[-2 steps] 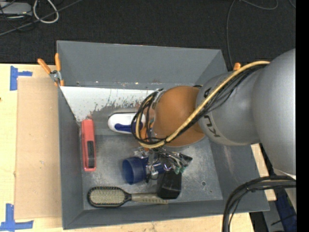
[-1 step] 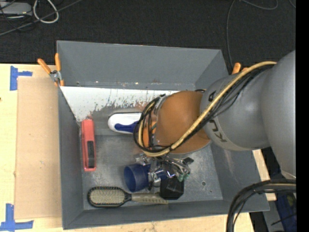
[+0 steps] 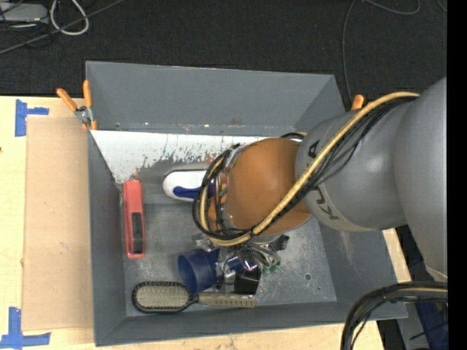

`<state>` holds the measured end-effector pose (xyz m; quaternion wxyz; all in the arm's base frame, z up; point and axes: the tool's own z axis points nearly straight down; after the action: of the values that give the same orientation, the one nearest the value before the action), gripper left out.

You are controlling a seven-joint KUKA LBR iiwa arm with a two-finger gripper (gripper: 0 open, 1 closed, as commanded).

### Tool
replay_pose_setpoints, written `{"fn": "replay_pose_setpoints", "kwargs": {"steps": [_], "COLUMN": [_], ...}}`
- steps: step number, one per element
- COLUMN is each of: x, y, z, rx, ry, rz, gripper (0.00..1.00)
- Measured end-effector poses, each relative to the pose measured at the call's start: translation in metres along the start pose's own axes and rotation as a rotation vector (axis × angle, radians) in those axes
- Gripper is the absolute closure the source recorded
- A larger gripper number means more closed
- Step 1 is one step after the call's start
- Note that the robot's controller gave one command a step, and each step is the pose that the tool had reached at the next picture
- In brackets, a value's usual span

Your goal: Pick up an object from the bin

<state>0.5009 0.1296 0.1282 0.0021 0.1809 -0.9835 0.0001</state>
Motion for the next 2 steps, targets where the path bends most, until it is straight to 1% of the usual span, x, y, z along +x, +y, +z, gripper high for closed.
{"fn": "replay_pose_setpoints", "kwargs": {"steps": [1, 2], "x": [-0.005, -0.02], "y": [-0.007, 0.002], "z": [0.037, 0.049], "rx": [-0.001, -0.001], "ry": [0.002, -0.002], "rz": [-0.21, -0.043], "gripper": [1.0, 1.0]}}
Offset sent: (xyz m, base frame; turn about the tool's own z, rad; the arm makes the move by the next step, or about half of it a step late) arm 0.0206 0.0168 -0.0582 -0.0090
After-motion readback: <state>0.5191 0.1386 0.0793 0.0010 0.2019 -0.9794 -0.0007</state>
